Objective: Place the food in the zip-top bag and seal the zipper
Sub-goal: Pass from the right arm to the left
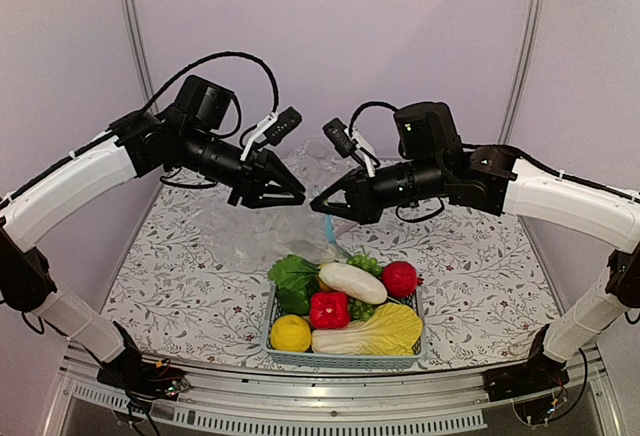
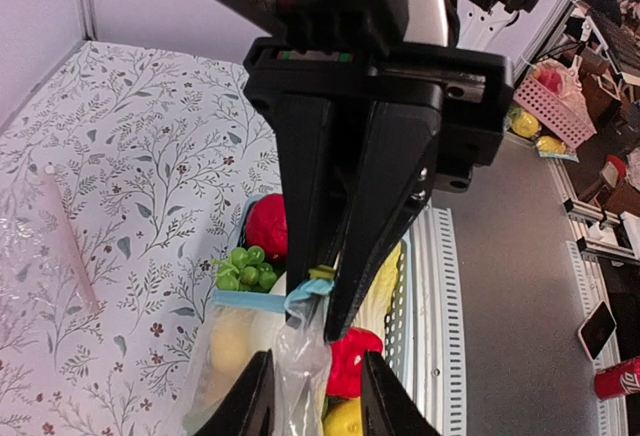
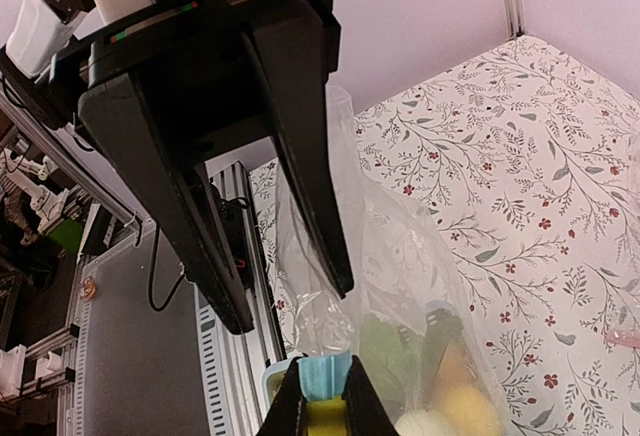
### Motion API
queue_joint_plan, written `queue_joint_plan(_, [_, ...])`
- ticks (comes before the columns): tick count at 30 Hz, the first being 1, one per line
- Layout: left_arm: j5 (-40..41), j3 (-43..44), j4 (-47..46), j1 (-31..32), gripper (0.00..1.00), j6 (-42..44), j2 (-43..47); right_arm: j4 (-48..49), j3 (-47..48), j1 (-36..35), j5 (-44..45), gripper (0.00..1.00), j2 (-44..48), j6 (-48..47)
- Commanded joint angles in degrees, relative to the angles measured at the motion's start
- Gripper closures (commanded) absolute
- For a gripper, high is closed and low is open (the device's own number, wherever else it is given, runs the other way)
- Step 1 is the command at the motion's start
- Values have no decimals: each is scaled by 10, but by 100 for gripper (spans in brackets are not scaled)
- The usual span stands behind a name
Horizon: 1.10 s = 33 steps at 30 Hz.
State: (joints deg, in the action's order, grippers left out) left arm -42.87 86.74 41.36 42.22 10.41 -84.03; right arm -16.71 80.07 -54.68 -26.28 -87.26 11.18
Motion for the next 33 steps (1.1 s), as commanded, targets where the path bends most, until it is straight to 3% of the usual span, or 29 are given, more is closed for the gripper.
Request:
queue_joint_plan(1, [-22, 6, 16, 6, 70, -5, -7, -6, 11, 0, -6, 92, 13, -4])
queue_joint_plan(11, [-20, 0, 24, 5, 88, -7, -11, 26, -8, 1, 2, 93, 26, 5])
queue_joint_plan(15, [-16, -7, 18, 5, 90, -11, -4, 39, -18, 1, 7, 93, 33, 12])
queue_joint_plan(16, [-18, -10, 16, 5, 89, -13, -3, 42, -20, 0, 6, 93, 33, 13])
queue_joint_plan(19, [-28, -12, 12, 5, 69, -19, -1, 45, -22, 0, 3, 93, 33, 16])
queue_joint_plan(22, [-28, -12, 12, 5, 65, -22, 0, 46, -24, 0, 0, 93, 32, 18])
queue_joint_plan(28, [-32, -13, 6, 4, 86, -24, 6, 54, -31, 1, 4, 93, 38, 24])
queue_joint_plan(33, [-41, -20, -7, -1, 98, -36, 16, 64, -46, 1, 28, 92, 48, 27])
